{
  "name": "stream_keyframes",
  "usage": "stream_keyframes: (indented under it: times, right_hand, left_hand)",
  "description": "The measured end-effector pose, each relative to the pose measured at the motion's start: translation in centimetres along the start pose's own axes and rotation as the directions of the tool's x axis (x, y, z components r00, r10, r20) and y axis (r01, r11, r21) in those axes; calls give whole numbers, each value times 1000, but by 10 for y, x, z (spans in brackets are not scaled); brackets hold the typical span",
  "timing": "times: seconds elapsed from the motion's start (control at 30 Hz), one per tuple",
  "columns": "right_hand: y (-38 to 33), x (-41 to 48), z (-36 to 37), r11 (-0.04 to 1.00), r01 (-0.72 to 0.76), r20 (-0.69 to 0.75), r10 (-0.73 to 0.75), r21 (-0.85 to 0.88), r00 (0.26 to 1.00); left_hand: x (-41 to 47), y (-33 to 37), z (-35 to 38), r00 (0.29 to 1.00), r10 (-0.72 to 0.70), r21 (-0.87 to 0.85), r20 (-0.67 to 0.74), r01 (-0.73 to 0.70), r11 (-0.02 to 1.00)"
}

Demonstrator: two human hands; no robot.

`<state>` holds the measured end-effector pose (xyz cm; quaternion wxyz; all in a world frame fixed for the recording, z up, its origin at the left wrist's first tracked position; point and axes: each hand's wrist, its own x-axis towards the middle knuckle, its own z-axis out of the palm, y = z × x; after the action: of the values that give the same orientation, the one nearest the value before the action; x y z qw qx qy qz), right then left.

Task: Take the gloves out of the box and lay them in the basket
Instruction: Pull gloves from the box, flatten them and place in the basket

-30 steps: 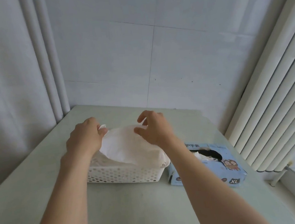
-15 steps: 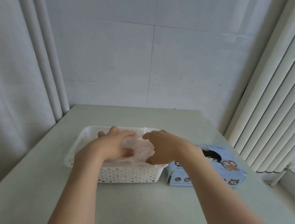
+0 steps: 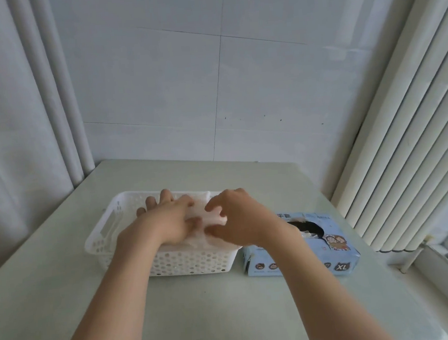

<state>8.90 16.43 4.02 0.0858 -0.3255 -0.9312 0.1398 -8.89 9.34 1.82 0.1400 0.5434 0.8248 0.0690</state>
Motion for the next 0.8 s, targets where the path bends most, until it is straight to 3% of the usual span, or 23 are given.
stream_keyframes:
  times: [0.07, 0.13, 0.23, 0.3, 0.47, 0.67, 0.8]
  right_hand:
    - [14, -8, -1, 993, 32, -253, -4, 109, 967]
    - [34, -15, -2, 982, 8, -404, 70, 189, 912]
    - [65, -31, -6, 938, -89, -444, 241, 335, 863]
    - [85, -45, -7, 920, -133, -467, 307, 368, 829]
    - [114, -75, 7, 929, -174, -563, 339, 326, 754]
    - [129, -85, 23, 932, -273, -403, 350, 237, 845]
    - [136, -84, 25, 946, -212, -427, 301, 244, 853]
  left_hand:
    - [-6, 13, -5, 987, 48, 3, -155, -48, 999]
    - [-10, 26, -7, 929, 144, -77, -342, -180, 981]
    - [-13, 47, 2, 792, 301, -145, -531, -435, 889]
    - [-15, 68, 10, 730, 372, -105, -574, -516, 850]
    - [-33, 121, 38, 737, 388, -166, -554, -554, 816]
    - [-41, 152, 87, 760, 504, -123, -411, -594, 795]
    - [-35, 150, 108, 832, 450, 24, -326, -468, 883]
